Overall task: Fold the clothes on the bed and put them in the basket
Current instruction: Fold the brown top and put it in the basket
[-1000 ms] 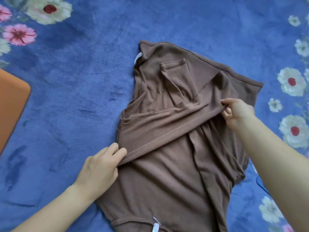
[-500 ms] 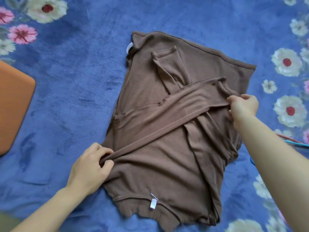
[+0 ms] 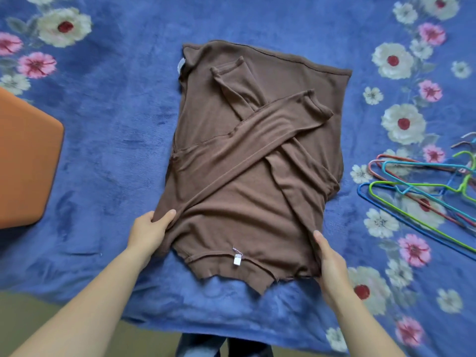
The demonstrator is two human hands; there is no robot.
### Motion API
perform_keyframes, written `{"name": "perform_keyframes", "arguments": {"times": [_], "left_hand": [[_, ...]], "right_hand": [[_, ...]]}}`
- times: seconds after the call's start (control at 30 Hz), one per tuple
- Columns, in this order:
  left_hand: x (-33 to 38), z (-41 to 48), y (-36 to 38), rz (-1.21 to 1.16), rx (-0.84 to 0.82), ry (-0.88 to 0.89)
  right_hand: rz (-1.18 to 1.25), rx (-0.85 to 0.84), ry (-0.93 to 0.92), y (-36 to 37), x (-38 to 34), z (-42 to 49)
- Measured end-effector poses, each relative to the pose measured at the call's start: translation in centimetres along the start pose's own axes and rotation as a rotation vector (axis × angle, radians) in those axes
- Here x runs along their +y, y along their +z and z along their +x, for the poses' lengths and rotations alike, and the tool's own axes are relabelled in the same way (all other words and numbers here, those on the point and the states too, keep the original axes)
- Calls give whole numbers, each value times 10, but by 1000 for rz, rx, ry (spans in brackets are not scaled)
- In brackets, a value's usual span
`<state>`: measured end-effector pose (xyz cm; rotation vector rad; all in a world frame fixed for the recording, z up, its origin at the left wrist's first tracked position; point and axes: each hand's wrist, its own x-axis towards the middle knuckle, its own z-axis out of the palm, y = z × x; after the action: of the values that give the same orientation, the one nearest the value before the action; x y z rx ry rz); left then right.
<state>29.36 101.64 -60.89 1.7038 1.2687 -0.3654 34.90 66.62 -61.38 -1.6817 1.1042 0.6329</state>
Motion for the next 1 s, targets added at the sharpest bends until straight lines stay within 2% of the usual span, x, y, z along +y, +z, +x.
{"name": "perform_keyframes", "arguments": {"times": [0.07,0.13,0.23,0.33,0.5,0.6,0.67,0.73,0.8,0.9,1.0], "left_hand": [[-3,-7,0,-137,-13,-9],[-4,-16,0,-164,17,29],[-11,-34,-4,-150,22,58],[-34,-52,-12,-73,-15,14],[-88,-76,-13,-15,-58,-130],[-95,-83,-6,-295,-81,-311],[-92,-87,-2,-562,-108,-449],[-87,-95,4,-703,-169,-529],[-85,-105,10,-712,-225,-586],[-81,-117,11,-583,-312,-679],[-60,-107,-1,-554,-324,-691]], "right_hand": [[49,-133,29,7,-4,-11],[89,-157,8,8,-6,-15],[98,-175,-17,-10,-4,-20],[91,-224,49,-39,5,-32],[114,-217,164,-67,40,-43],[269,-230,248,-57,57,-46],[283,-264,309,-48,63,-53],[276,-301,356,-40,68,-59],[222,-350,399,-36,69,-65],[93,-431,428,-42,58,-69],[85,-466,450,-52,31,-64]]}}
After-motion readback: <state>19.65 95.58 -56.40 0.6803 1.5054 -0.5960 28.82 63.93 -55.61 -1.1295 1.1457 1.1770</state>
